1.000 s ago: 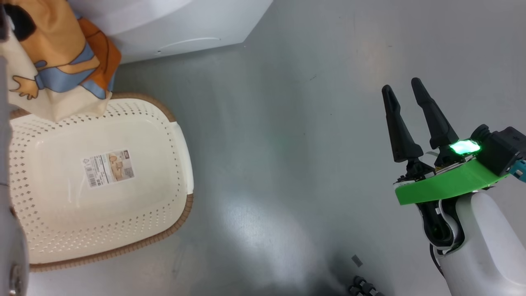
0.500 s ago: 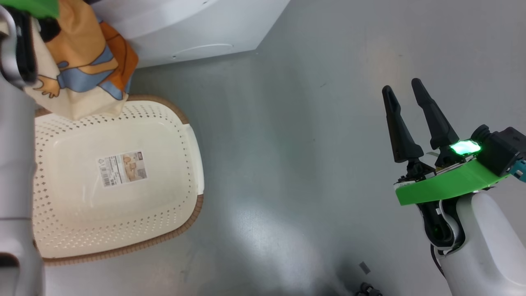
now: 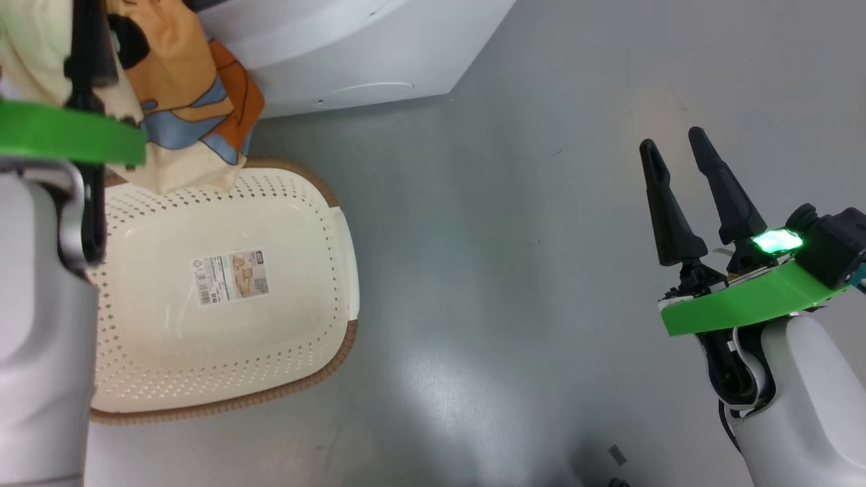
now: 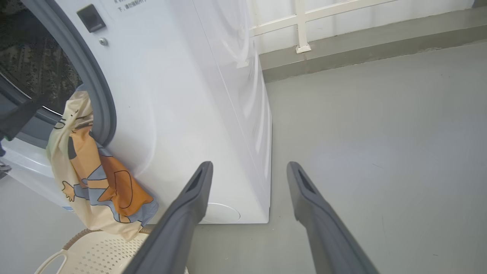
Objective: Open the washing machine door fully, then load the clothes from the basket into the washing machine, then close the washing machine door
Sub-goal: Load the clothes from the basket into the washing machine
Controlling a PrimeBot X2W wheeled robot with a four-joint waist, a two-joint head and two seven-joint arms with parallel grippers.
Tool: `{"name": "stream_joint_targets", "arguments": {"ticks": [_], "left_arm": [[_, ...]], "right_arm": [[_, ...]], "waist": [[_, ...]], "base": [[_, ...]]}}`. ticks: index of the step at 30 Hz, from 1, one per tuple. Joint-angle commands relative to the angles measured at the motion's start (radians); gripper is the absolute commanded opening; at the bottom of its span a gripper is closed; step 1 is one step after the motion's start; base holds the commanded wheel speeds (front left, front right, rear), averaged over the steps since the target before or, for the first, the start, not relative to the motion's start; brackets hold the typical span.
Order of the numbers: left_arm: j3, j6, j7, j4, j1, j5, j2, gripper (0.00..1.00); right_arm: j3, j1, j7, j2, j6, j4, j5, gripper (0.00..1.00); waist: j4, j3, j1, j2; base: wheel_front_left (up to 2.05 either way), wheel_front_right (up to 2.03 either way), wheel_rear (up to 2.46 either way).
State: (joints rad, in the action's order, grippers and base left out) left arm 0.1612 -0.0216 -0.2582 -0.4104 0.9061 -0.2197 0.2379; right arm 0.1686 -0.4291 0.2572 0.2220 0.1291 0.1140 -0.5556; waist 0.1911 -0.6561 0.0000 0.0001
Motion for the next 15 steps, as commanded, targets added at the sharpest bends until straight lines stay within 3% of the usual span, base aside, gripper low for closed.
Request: {"name": "stream_joint_targets", "arguments": {"ticks": [1,7,15], "left_arm": [[-0.027,0.01,-0.004,0.055,-0.045,0.011,0.044,1.0],[-0.055,0.031,-0.004,0.202,-0.193,0.022,0.04,1.0],[-0.105,0.052,-0.004,0.377,-0.388,0.035,-0.012,1.0]], "right_arm": [[0.009,0.037,0.005,0.01,0.002,-0.023,0.01,1.0],[0.005,0.033,0.005,0.01,0.002,-0.028,0.008,1.0],[0.0,0.029,0.005,0.009,0.002,-0.032,0.006,1.0]], "waist": [[-0.003,0.001,0.0,-0.0001],[-0.004,-0.004,0.0,-0.0001],[-0.001,-0.005,0.0,-0.0001]], "base": [[0.0,0.0,0.0],[0.0,0.0,0.0],[0.0,0.0,0.0]]}}
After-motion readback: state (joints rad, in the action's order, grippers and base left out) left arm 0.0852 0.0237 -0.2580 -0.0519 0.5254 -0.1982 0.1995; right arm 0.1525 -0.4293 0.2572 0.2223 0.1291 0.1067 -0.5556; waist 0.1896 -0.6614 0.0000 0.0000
